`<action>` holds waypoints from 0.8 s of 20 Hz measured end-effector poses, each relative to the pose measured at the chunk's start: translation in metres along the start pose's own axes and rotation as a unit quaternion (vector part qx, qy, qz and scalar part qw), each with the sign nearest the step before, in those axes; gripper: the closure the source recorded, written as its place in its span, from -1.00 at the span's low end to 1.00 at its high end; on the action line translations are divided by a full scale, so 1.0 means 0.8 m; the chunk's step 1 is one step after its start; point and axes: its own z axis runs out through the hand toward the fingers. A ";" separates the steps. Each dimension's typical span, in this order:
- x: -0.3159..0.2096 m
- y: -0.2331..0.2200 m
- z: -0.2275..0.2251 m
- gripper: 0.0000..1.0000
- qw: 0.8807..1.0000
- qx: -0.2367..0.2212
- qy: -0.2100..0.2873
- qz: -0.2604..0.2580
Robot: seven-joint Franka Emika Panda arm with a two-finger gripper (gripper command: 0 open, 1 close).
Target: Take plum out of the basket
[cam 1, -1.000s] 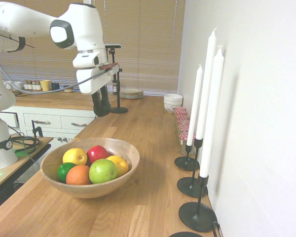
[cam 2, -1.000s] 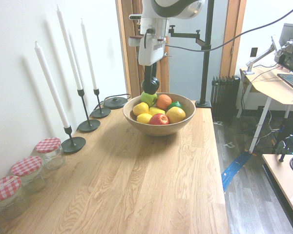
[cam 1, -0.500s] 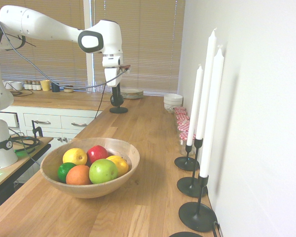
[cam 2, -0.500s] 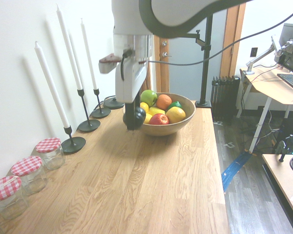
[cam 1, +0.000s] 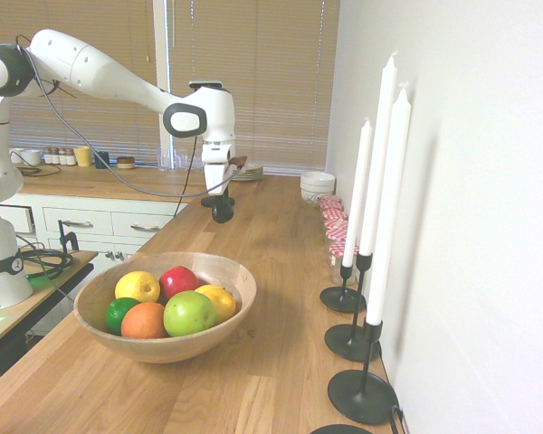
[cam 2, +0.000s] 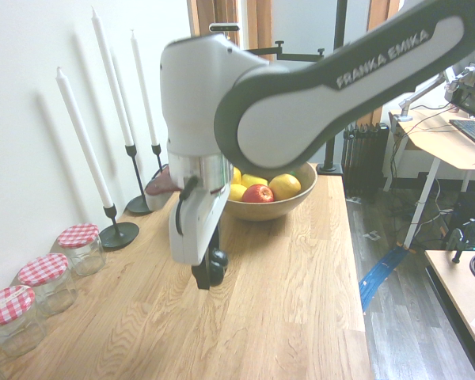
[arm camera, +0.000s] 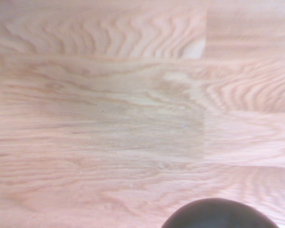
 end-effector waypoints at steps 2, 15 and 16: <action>0.001 -0.001 0.020 1.00 1.000 -0.003 -0.002 0.006; 0.005 -0.002 0.069 1.00 1.000 -0.017 -0.012 0.020; 0.005 -0.002 0.072 1.00 1.000 -0.017 -0.013 0.021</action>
